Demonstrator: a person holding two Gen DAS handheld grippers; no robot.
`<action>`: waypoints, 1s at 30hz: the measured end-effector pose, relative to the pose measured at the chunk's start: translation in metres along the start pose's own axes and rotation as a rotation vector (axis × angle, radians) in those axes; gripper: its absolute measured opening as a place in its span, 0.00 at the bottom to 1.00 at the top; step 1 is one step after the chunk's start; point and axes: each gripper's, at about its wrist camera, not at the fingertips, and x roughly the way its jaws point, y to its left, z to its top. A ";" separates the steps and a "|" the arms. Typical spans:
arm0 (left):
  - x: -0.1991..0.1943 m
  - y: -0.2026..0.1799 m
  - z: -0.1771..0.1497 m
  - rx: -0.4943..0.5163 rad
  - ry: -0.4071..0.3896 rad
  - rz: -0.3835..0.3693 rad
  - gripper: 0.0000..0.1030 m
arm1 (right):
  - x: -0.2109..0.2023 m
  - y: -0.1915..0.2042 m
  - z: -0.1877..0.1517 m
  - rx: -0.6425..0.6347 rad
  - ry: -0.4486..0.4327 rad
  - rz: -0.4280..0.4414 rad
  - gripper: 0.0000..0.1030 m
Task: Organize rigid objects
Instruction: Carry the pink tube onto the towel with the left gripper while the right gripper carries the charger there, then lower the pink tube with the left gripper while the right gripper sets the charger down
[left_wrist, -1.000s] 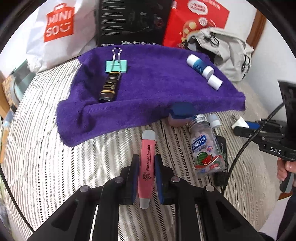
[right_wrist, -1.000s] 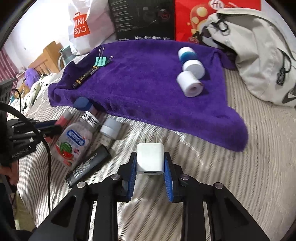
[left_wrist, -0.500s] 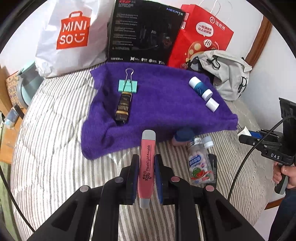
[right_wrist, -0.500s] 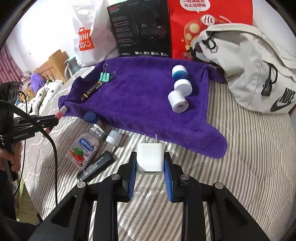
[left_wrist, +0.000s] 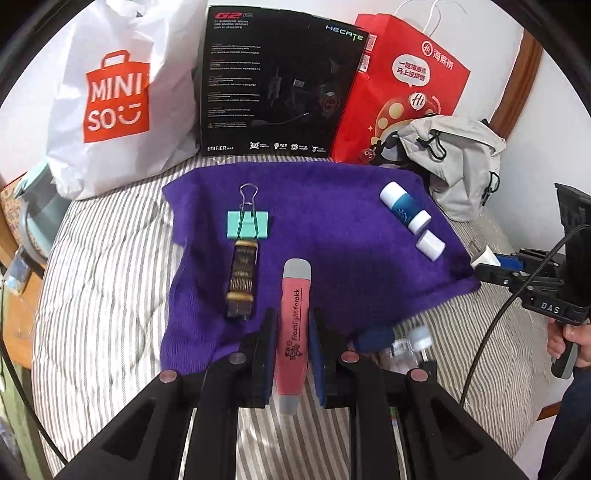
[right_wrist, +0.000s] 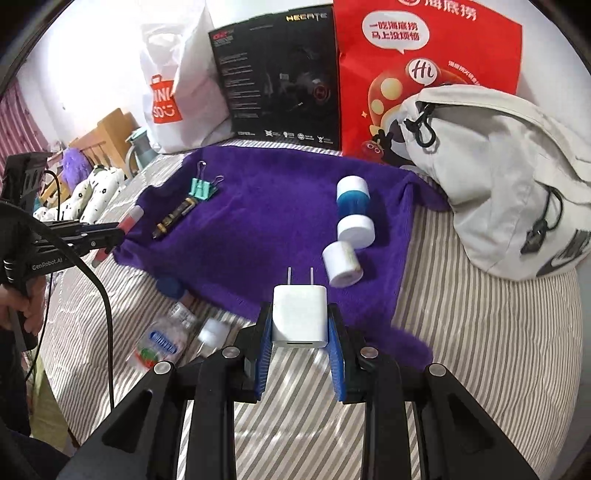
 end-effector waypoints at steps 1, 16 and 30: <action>0.003 0.000 0.003 0.003 0.003 -0.001 0.16 | 0.005 -0.002 0.003 -0.002 0.011 -0.004 0.27; 0.057 0.001 0.027 0.023 0.065 -0.028 0.16 | 0.062 -0.011 0.012 -0.020 0.142 -0.006 0.26; 0.089 0.001 0.030 0.047 0.109 0.019 0.16 | 0.069 -0.014 0.012 -0.040 0.140 0.016 0.27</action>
